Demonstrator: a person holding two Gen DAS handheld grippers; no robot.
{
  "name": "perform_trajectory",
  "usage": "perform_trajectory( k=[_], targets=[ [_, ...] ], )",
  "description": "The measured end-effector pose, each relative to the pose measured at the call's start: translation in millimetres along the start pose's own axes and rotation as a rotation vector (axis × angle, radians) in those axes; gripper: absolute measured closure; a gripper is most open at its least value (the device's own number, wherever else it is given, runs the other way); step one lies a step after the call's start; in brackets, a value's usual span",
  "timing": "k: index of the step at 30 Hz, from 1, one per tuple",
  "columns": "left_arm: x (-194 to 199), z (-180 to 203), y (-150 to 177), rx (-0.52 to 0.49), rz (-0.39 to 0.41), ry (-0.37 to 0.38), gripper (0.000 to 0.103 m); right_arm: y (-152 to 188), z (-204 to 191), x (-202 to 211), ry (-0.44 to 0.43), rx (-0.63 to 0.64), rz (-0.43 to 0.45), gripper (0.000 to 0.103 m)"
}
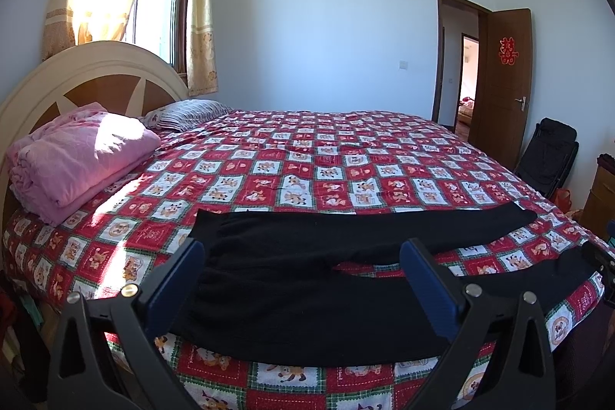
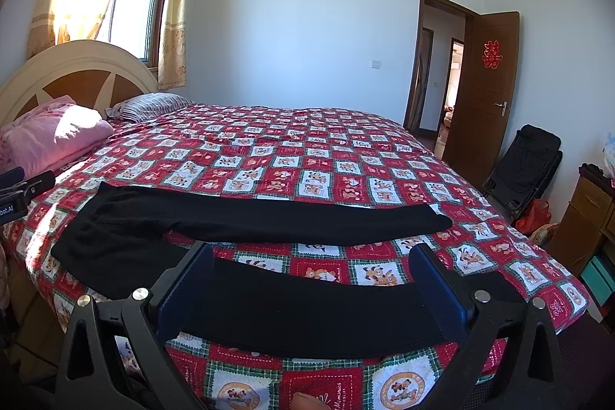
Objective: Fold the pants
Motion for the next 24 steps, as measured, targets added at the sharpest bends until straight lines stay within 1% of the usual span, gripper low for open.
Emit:
perform_trajectory(
  k=[10, 13, 15, 18, 19, 22, 24],
  targets=[
    [-6.0, -1.0, 3.1, 0.004, -0.020, 0.000, 0.000, 2.5, -1.2, -4.1, -0.002, 0.009, -0.014, 0.001],
    [-9.0, -3.9, 3.1, 0.001, -0.025, 0.007, 0.000, 2.8, -1.3, -4.4, -0.001, 0.009, -0.014, 0.001],
    [-16.7, -9.9, 4.1, -0.003, -0.034, -0.004, 0.000, 4.1, -1.1, -5.7, -0.003, 0.008, -0.021, 0.001],
    [-37.6, -28.5, 6.9, -0.008, -0.059, -0.057, 0.000, 7.0, -1.9, -15.1, 0.007, 0.012, -0.040, 0.001],
    [-49.0, -39.5, 8.2, -0.006, -0.073, -0.085, 0.000, 9.4, -2.2, -19.1, 0.008, 0.017, -0.051, 0.001],
    [-77.9, -72.0, 10.2, 0.028, -0.106, -0.126, 0.000, 18.7, -6.2, -34.1, 0.003, 0.046, -0.088, 0.001],
    [-96.1, -89.1, 11.4, 0.043, -0.132, -0.160, 0.000, 26.5, -8.8, -45.1, -0.015, 0.057, -0.118, 0.001]
  ],
)
Point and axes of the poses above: each gripper's, at about its wrist camera, not at the fingertips, and x roughly against the way its jaws point, z to its right, y to its underside, the point moved 4 cm from there along -x, roughly the way its jaws point, and after that the axes turned 3 degrees about -y, right-handed, at the moved point
